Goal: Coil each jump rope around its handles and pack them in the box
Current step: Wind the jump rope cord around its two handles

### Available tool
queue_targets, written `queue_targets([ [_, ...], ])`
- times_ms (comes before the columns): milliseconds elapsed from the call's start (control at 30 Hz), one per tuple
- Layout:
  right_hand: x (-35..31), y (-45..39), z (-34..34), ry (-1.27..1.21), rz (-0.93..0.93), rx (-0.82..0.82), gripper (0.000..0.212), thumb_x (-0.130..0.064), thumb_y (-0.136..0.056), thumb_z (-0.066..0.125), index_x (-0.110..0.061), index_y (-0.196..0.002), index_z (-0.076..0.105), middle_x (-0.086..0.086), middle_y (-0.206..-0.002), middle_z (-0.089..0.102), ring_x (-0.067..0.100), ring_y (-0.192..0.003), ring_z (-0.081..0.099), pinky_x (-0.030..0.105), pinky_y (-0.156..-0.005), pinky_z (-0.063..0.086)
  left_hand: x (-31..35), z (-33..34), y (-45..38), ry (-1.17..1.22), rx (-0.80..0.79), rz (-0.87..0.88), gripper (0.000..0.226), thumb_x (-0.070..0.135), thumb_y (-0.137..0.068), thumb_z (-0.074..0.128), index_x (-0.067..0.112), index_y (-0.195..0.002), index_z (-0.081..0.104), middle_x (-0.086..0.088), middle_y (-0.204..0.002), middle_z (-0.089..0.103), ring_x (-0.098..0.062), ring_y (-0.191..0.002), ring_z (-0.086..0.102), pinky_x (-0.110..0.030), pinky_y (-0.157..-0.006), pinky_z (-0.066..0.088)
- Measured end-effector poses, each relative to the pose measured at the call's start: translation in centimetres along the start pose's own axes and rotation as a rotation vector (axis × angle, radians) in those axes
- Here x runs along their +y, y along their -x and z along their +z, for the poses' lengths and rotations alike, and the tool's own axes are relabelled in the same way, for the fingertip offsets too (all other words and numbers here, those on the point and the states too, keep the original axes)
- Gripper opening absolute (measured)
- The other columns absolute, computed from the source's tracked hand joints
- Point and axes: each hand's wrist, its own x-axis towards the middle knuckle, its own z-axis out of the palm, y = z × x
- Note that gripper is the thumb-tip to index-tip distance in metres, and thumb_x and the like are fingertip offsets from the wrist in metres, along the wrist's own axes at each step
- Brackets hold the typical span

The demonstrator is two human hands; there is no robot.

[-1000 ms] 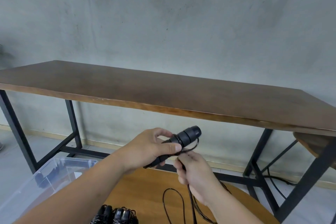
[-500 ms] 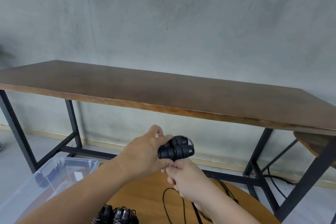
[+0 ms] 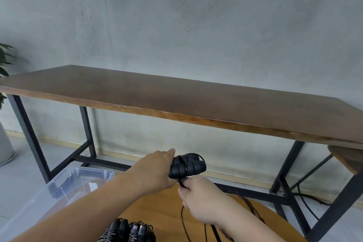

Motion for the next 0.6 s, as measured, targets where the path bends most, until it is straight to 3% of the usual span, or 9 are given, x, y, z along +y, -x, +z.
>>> queue_targets([
  [33, -0.3, 0.1, -0.2, 0.111, -0.026, 0.015, 0.027, -0.024, -0.102, 0.040, -0.015, -0.077, 0.046, 0.000, -0.068, 0.045, 0.014, -0.054, 0.037, 0.026, -0.050, 0.029, -0.1, 0.3, -0.2, 0.000, 0.019, -0.016, 0.023, 0.032, -0.085, 0.060, 0.022, -0.102, 0.047, 0.004, -0.088, 0.055, -0.021, -0.082, 0.057, -0.030, -0.067, 0.045],
  [100, -1.0, 0.5, -0.8, 0.251, -0.061, 0.019, 0.029, -0.020, -0.098, 0.042, -0.013, -0.071, 0.044, 0.002, -0.063, 0.040, 0.017, -0.053, 0.035, 0.029, -0.049, 0.027, -0.1, 0.8, -0.4, -0.028, 0.044, -0.010, 0.014, 0.027, -0.085, 0.057, 0.021, -0.089, 0.046, 0.004, -0.086, 0.054, -0.020, -0.080, 0.055, -0.028, -0.065, 0.041],
  [233, -2.4, 0.8, -2.4, 0.416, -0.104, 0.017, 0.029, -0.013, -0.089, 0.049, -0.012, -0.061, 0.043, 0.004, -0.058, 0.040, 0.020, -0.051, 0.037, 0.029, -0.046, 0.028, 0.5, 1.3, -0.4, -0.240, 0.050, 0.072, 0.026, 0.026, -0.087, 0.058, 0.018, -0.111, 0.052, -0.003, -0.107, 0.057, -0.023, -0.097, 0.058, -0.029, -0.072, 0.041],
  [367, -3.1, 0.1, -4.5, 0.467, -0.182, 0.059, 0.017, -0.020, -0.082, 0.062, -0.011, -0.070, 0.071, 0.011, -0.069, 0.063, 0.020, -0.061, 0.056, 0.036, -0.054, 0.049, 1.3, 1.5, 0.0, -0.454, 0.027, 0.154, 0.038, 0.036, -0.089, 0.057, 0.021, -0.123, 0.051, -0.005, -0.116, 0.057, -0.026, -0.108, 0.053, -0.035, -0.086, 0.041],
  [467, -2.7, -0.8, -6.9, 0.356, -0.206, 0.017, 0.011, -0.030, -0.079, 0.076, -0.020, -0.076, 0.076, -0.005, -0.076, 0.071, 0.012, -0.075, 0.066, 0.028, -0.065, 0.056, 1.9, 1.3, 0.6, -0.367, 0.023, 0.169, 0.039, 0.037, -0.089, 0.057, 0.023, -0.125, 0.051, -0.003, -0.118, 0.055, -0.026, -0.109, 0.054, -0.036, -0.086, 0.042],
  [600, -1.3, -2.3, -8.8, 0.155, -0.238, -0.098, 0.014, -0.033, -0.076, 0.082, -0.022, -0.084, 0.079, -0.008, -0.085, 0.074, 0.010, -0.089, 0.066, 0.035, -0.089, 0.055, 2.2, 0.5, 1.2, -0.205, 0.033, 0.216, 0.031, 0.031, -0.089, 0.060, 0.022, -0.117, 0.052, 0.000, -0.111, 0.056, -0.021, -0.101, 0.055, -0.032, -0.082, 0.044],
])
